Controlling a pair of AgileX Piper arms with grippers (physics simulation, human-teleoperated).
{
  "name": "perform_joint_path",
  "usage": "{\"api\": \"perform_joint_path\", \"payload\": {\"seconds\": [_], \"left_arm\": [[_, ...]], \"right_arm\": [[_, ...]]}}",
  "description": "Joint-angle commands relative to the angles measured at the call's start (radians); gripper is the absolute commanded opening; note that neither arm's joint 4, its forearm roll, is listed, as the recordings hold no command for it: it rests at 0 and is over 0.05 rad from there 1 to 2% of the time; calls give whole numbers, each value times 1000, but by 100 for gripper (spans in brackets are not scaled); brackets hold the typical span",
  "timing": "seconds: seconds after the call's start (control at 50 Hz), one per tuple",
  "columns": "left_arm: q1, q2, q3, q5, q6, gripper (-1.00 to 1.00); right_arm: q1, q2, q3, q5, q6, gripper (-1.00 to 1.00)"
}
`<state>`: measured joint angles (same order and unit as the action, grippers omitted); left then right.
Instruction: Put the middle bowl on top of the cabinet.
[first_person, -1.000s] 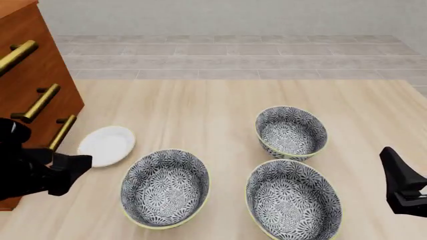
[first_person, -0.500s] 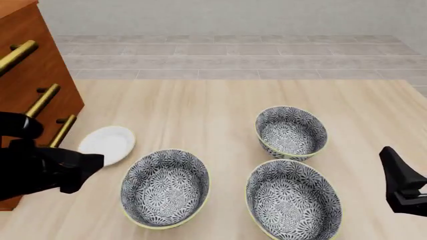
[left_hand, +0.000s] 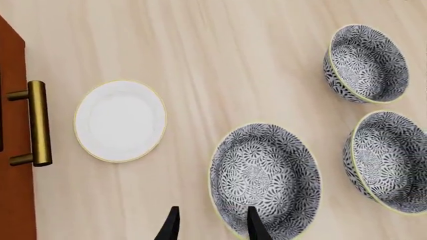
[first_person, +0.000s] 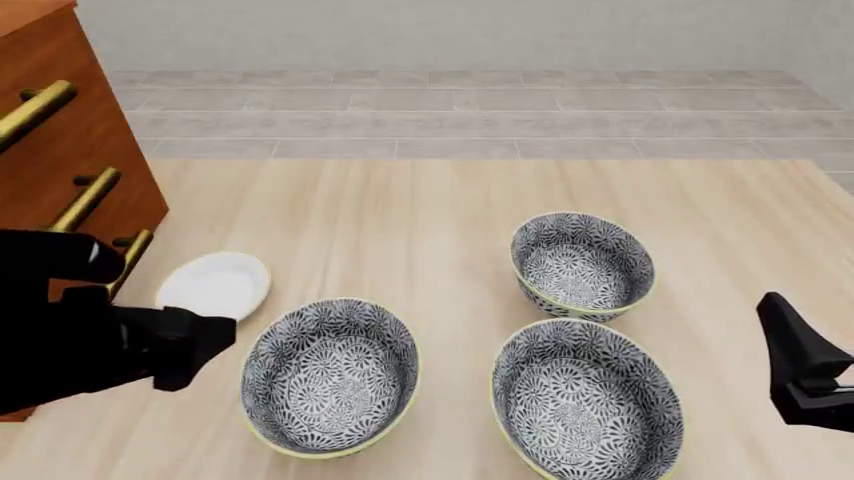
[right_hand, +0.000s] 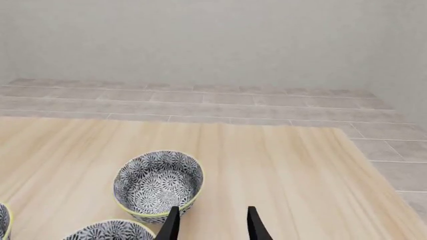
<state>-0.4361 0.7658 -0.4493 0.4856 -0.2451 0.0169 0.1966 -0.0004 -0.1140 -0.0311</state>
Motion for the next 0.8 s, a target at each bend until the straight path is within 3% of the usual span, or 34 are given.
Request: {"api": "perform_joint_path", "payload": {"seconds": [0.02, 0.36, 0.8], "left_arm": [[-9, 34, 0, -20, -53, 100], [-45, 104, -3, -82, -136, 100], [-37, 217, 57, -206, -145, 100]], "right_arm": [[1, 7, 0, -6, -1, 100], [-1, 0, 0, 0, 0, 100], [-3, 10, 0, -7, 4, 100]]}}
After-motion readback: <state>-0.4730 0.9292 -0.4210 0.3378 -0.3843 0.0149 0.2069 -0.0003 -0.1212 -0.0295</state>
